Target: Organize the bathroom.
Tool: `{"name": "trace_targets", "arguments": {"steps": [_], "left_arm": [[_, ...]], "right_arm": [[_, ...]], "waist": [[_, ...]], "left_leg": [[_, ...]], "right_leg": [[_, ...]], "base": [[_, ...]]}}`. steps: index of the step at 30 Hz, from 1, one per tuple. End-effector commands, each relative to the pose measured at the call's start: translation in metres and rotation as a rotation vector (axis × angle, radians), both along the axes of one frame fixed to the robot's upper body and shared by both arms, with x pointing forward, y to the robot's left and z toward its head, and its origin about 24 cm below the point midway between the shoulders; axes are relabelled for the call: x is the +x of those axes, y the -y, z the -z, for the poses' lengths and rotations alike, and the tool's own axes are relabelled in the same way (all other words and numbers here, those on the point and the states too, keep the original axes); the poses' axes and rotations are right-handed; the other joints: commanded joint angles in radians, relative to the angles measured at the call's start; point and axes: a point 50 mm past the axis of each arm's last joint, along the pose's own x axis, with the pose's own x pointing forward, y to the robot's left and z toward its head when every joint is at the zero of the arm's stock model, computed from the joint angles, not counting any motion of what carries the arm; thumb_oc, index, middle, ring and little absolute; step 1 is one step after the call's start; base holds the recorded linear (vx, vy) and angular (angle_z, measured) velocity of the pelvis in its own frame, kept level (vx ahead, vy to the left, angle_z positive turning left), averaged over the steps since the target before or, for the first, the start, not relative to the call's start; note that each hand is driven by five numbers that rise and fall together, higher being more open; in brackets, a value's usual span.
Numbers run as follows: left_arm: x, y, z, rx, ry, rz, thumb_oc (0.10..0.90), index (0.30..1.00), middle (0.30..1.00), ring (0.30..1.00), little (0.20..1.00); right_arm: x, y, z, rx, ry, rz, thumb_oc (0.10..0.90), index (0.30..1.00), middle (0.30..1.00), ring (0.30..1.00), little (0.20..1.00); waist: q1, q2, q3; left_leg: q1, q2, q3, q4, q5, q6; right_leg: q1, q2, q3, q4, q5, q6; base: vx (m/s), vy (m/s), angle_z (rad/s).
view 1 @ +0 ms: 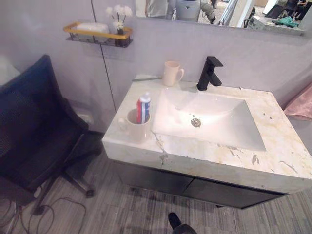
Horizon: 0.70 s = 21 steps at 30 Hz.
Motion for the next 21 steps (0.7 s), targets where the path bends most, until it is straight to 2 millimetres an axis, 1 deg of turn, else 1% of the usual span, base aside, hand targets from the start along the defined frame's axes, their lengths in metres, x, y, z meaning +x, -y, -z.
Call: {"name": "trace_targets", "arguments": {"steps": [1,2,3,4,5,6,7,8,9,11,12,13,15,18,19,21], "left_arm": [[0.02,0.021,0.004,-0.126,0.091,-0.063,0.8,0.9,0.9,0.9,0.9],[0.018,0.023,0.005,-0.123,0.094,-0.043,0.8,0.9,0.9,0.9,0.9],[0.018,0.022,0.005,-0.122,0.094,-0.042,0.8,0.9,0.9,0.9,0.9],[0.017,0.022,0.006,-0.122,0.098,-0.025,0.8,0.9,0.9,0.9,0.9],[0.017,0.022,0.006,-0.122,0.1,-0.003,0.8,0.9,0.9,0.9,0.9],[0.017,0.021,0.006,-0.121,0.1,0.004,0.8,0.9,0.9,0.9,0.9],[0.018,0.021,0.006,-0.128,0.101,0.026,0.8,0.9,0.9,0.9,0.9],[0.018,0.022,0.006,-0.13,0.102,0.031,0.8,0.9,0.9,0.9,0.9],[0.022,0.023,0.006,-0.141,0.11,0.058,0.8,0.9,0.9,0.9,0.9],[0.027,0.023,0.006,-0.153,0.127,0.064,0.8,0.9,0.9,0.9,0.9],[0.03,0.023,0.005,-0.16,0.133,0.068,0.8,0.9,0.9,0.9,0.9],[0.032,0.023,0.005,-0.16,0.134,0.07,0.8,0.9,0.9,0.9,0.9],[0.037,0.022,0.004,-0.169,0.138,0.085,0.8,0.9,0.9,0.9,0.9],[0.044,0.02,0.001,-0.17,0.131,0.106,0.8,0.9,0.9,0.9,0.9],[0.045,0.019,0.001,-0.171,0.127,0.114,0.8,0.9,0.9,0.9,0.9],[0.05,0.018,-0.001,-0.177,0.111,0.179,0.8,0.9,0.9,0.9,0.9]], "right_arm": [[0.02,0.008,-0.015,-0.073,0.135,0.098,0.8,0.9,0.9,0.9,0.9],[0.011,-0.013,0.022,0.072,0.136,0.126,0.8,0.9,0.9,0.9,0.9],[0.01,-0.015,0.025,0.078,0.128,0.125,0.8,0.9,0.9,0.9,0.9],[0.008,-0.032,0.049,0.197,0.142,0.115,0.8,0.9,0.9,0.9,0.9],[0.005,-0.056,0.077,0.324,0.104,0.067,0.8,0.9,0.9,0.9,0.9],[0.004,-0.062,0.083,0.366,0.09,0.047,0.8,0.9,0.9,0.9,0.9],[-0.001,-0.081,0.103,0.485,0.045,-0.034,0.8,0.9,0.9,0.9,0.9],[-0.002,-0.085,0.106,0.504,0.025,-0.053,0.8,0.9,0.9,0.9,0.9],[-0.002,-0.104,0.122,0.608,-0.011,-0.129,0.8,0.9,0.9,0.9,0.9],[-0.002,-0.116,0.131,0.669,-0.029,-0.22,0.8,0.9,0.9,0.9,0.9],[0.001,-0.125,0.136,0.699,-0.028,-0.277,0.8,0.9,0.9,0.9,0.9],[0.002,-0.128,0.138,0.709,-0.027,-0.3,0.8,0.9,0.9,0.9,0.9],[0.007,-0.138,0.142,0.736,-0.057,-0.419,0.8,0.9,0.9,0.9,0.9],[0.021,-0.144,0.142,0.718,-0.108,-0.567,0.8,0.9,0.9,0.9,0.9],[0.022,-0.144,0.142,0.712,-0.113,-0.582,0.8,0.9,0.9,0.9,0.9],[0.033,-0.142,0.138,0.67,-0.141,-0.668,0.8,0.9,0.9,0.9,0.9]], "waist": [[0.013,-0.033,0.02],[0.017,-0.027,0.02],[0.017,-0.028,0.019],[0.019,-0.027,0.018],[0.026,-0.023,0.02],[0.026,-0.023,0.021],[0.031,-0.02,0.023],[0.033,-0.018,0.025],[0.04,-0.011,0.028],[0.046,-0.005,0.029],[0.047,-0.001,0.029],[0.047,0.001,0.029],[0.045,0.008,0.027],[0.042,0.015,0.024],[0.04,0.016,0.023],[0.03,0.021,0.02]], "left_leg": [[0.119,-0.006,-0.01,-0.057,-0.002,0.013],[0.123,-0.009,-0.014,-0.062,0.0,0.012],[0.124,-0.01,-0.014,-0.063,0.0,0.013],[0.125,-0.013,-0.015,-0.06,-0.003,0.013],[0.129,-0.017,-0.021,-0.058,-0.005,0.015],[0.131,-0.018,-0.023,-0.059,-0.005,0.016],[0.133,-0.019,-0.027,-0.055,-0.007,0.016],[0.134,-0.02,-0.03,-0.056,-0.007,0.016],[0.14,-0.025,-0.037,-0.066,-0.004,0.018],[0.146,-0.031,-0.041,-0.078,-0.004,0.022],[0.151,-0.036,-0.044,-0.085,-0.004,0.026],[0.152,-0.037,-0.045,-0.088,-0.003,0.027],[0.155,-0.041,-0.046,-0.097,-0.002,0.033],[0.162,-0.049,-0.042,-0.111,-0.002,0.042],[0.164,-0.05,-0.04,-0.113,-0.002,0.043],[0.165,-0.067,-0.036,-0.117,-0.006,0.051]], "right_leg": [[-0.041,0.046,0.063,0.062,0.002,0.032],[-0.039,0.046,0.067,0.059,0.006,0.03],[-0.039,0.046,0.067,0.058,0.007,0.03],[-0.039,0.044,0.072,0.058,0.007,0.029],[-0.034,0.044,0.074,0.057,0.006,0.025],[-0.032,0.043,0.075,0.057,0.005,0.025],[-0.029,0.042,0.079,0.056,0.007,0.024],[-0.027,0.043,0.078,0.055,0.007,0.023],[-0.028,0.044,0.08,0.054,0.009,0.022],[-0.03,0.046,0.083,0.053,0.01,0.023],[-0.033,0.047,0.088,0.053,0.013,0.023],[-0.036,0.048,0.091,0.054,0.014,0.023],[-0.044,0.05,0.097,0.06,0.016,0.026],[-0.049,0.048,0.103,0.06,0.022,0.031],[-0.05,0.047,0.104,0.057,0.024,0.032],[-0.059,0.044,0.119,0.032,0.056,0.04]], "base": [[-0.01,0.028,0.2],[-0.01,0.011,0.19],[-0.02,0.014,0.17],[-0.02,0.021,0.09],[-0.02,0.028,0.07],[-0.02,0.037,0.0],[0.0,0.0,0.0],[-0.01,0.041,0.01],[-0.01,0.037,0.03],[0.0,0.039,0.01],[0.0,0.03,0.0],[0.0,0.0,0.0],[0.01,0.022,-0.04],[0.01,0.006,-0.01],[0.04,0.018,0.0],[0.05,0.032,0.01]]}}
